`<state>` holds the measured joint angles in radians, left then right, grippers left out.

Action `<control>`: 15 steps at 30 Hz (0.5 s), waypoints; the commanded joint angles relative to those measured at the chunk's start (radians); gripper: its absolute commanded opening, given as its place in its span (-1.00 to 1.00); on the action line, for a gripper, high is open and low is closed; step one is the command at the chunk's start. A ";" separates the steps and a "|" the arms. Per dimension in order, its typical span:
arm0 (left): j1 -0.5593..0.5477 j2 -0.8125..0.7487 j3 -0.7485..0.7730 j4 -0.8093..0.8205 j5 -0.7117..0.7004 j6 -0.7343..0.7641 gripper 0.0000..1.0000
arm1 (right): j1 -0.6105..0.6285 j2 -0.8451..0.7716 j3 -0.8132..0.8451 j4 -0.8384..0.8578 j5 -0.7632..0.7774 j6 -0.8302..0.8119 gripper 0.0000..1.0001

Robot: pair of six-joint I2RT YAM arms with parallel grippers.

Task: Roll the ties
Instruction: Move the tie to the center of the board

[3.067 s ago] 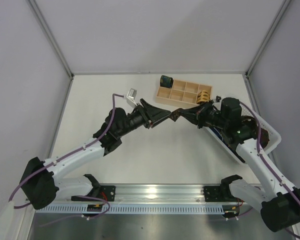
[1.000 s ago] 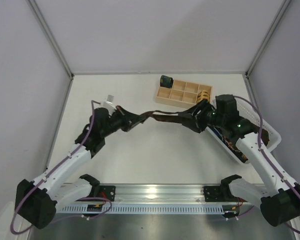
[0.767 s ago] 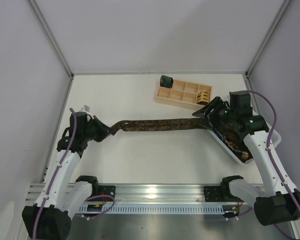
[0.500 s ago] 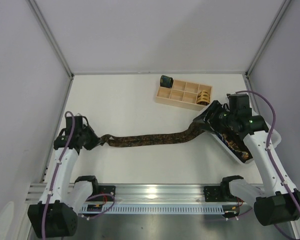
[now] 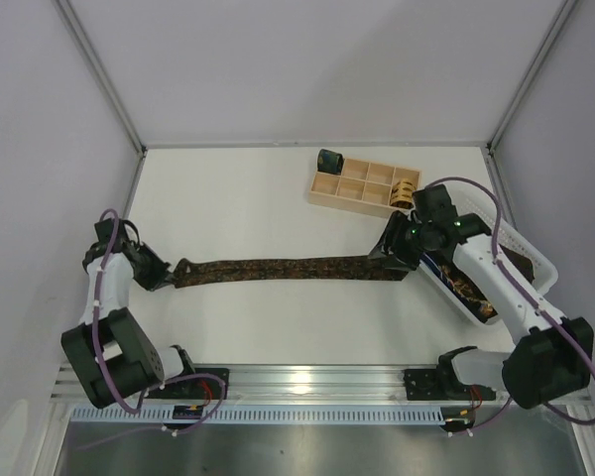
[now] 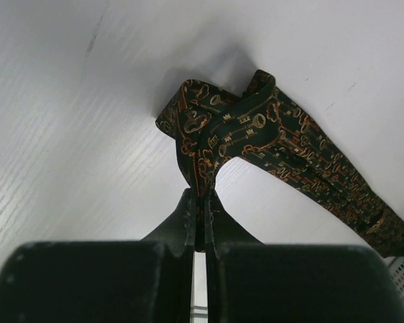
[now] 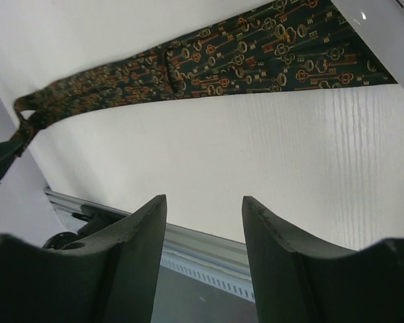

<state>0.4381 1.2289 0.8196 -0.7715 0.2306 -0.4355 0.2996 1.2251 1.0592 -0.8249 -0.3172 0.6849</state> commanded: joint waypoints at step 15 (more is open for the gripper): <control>0.036 0.087 0.081 -0.064 -0.136 0.083 -0.99 | 0.226 0.614 0.292 0.136 0.411 0.018 -0.49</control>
<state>0.4633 1.3270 0.8764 -0.8032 0.1375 -0.3569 0.5228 1.7901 1.2816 -0.6758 -0.0029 0.6884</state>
